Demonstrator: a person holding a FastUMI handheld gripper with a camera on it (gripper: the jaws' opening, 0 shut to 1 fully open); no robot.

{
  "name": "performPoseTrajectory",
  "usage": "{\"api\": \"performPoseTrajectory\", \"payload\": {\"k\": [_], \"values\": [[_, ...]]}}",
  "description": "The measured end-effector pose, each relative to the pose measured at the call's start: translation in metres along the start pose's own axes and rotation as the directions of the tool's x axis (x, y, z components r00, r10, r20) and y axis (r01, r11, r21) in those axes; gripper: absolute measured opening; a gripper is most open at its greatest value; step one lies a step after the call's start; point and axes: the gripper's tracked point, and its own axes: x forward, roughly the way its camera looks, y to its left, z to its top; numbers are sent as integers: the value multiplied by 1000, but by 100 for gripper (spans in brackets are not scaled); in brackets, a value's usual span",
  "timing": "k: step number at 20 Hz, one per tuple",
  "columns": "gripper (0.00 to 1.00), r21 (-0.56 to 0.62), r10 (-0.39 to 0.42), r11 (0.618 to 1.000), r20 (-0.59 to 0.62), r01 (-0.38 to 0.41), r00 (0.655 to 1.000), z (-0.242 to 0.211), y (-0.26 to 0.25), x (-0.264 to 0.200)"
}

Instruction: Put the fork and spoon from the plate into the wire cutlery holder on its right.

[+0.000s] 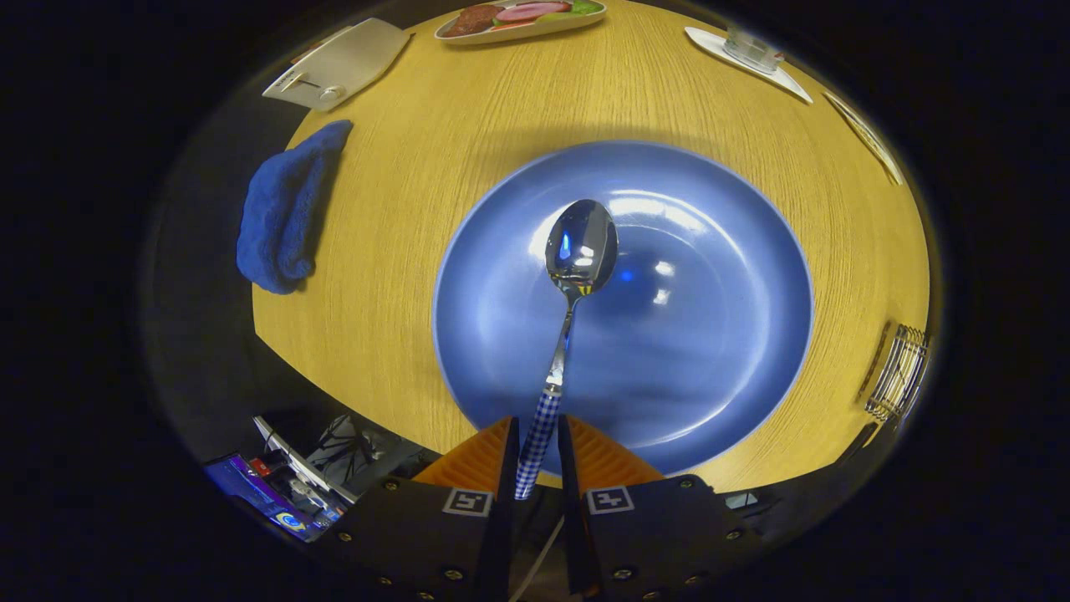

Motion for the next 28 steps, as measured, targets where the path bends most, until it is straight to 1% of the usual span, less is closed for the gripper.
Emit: {"api": "performPoseTrajectory", "payload": {"k": [1, 2, 4, 5, 6, 11, 13, 14, 20, 23, 28], "values": [[23, -12, 0, 1000, -13, 0, 1000, -1, 0, -1], [23, -31, -2, 1000, -19, 2, 1000, -3, -2, -4], [22, -69, -38, 997, -30, 36, 999, 2, -15, -11], [22, -71, -39, 997, -21, 38, 999, 4, -19, -1], [6, -78, -58, 995, -32, 55, 998, 4, -26, 0], [6, -141, -86, 987, -48, 78, 995, -6, -42, -18], [6, -168, -78, 984, -77, 64, 994, -10, -45, -22], [6, -176, -72, 983, -89, 56, 993, -15, -48, -27], [6, -199, -102, 977, -94, 81, 990, -15, -68, -46], [6, -216, -103, 973, -107, 78, 989, -25, -73, -58], [6, -261, -136, 960, -121, 101, 983, -40, -94, -89]]}}
